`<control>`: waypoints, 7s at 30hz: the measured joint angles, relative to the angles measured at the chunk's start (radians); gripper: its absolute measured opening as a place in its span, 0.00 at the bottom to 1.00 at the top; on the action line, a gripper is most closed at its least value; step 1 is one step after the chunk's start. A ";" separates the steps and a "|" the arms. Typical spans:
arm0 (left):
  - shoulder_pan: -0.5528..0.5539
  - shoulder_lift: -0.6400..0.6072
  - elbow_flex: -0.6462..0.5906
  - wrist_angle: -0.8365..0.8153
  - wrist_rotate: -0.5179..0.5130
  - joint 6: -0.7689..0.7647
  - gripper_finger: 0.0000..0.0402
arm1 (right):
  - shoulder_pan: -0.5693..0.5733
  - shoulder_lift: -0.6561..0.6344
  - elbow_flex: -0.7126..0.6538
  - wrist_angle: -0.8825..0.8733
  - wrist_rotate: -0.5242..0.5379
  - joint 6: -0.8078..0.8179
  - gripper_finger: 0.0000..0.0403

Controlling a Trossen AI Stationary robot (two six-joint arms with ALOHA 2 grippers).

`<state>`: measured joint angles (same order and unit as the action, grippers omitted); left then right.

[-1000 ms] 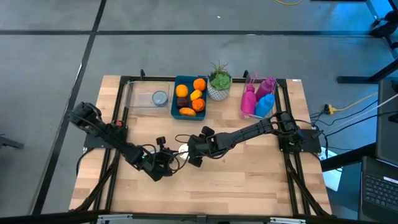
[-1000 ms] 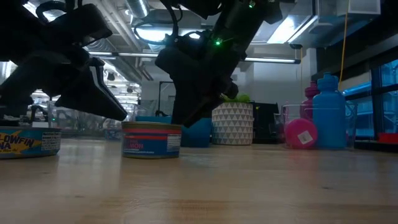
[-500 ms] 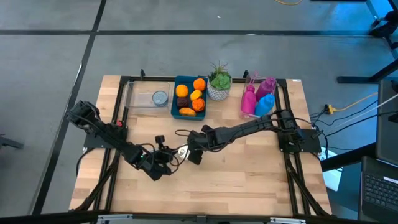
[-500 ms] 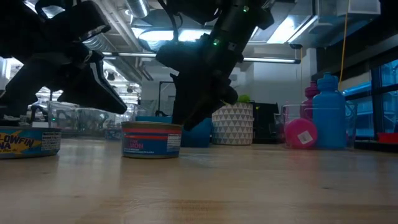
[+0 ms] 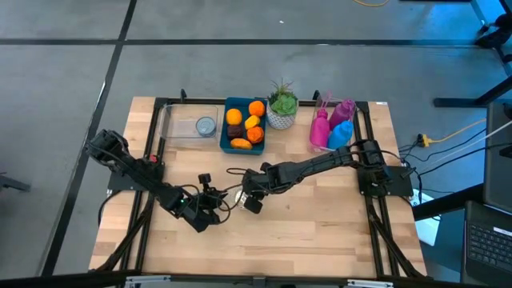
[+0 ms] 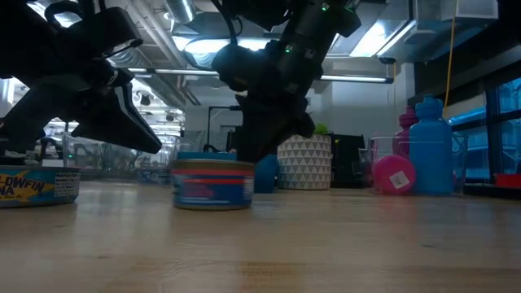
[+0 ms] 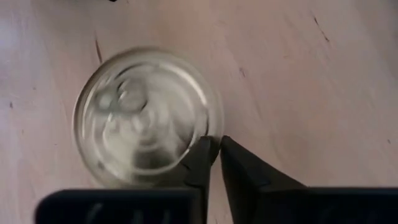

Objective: Pick & Place Food Item
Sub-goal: Stack the blue and pink tuna can on top of the blue tuna can into the left transparent bin

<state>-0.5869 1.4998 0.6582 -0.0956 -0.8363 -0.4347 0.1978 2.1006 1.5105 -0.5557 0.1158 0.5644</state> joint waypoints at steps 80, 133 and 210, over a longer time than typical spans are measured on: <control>0.185 -0.025 0.001 0.058 0.178 0.130 0.21 | -0.073 -0.016 0.225 -0.411 0.208 -0.142 0.11; 0.347 0.154 0.002 -0.050 0.050 -0.056 0.38 | 0.051 -0.026 0.146 -0.597 0.453 0.083 0.29; 0.286 0.308 -0.279 0.789 0.310 -0.376 0.38 | 0.000 -0.027 0.024 -0.424 0.254 0.012 0.29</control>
<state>-0.3004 1.8076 0.3790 0.6935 -0.5264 -0.8106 0.1975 2.0735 1.5344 -0.9801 0.3699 0.5761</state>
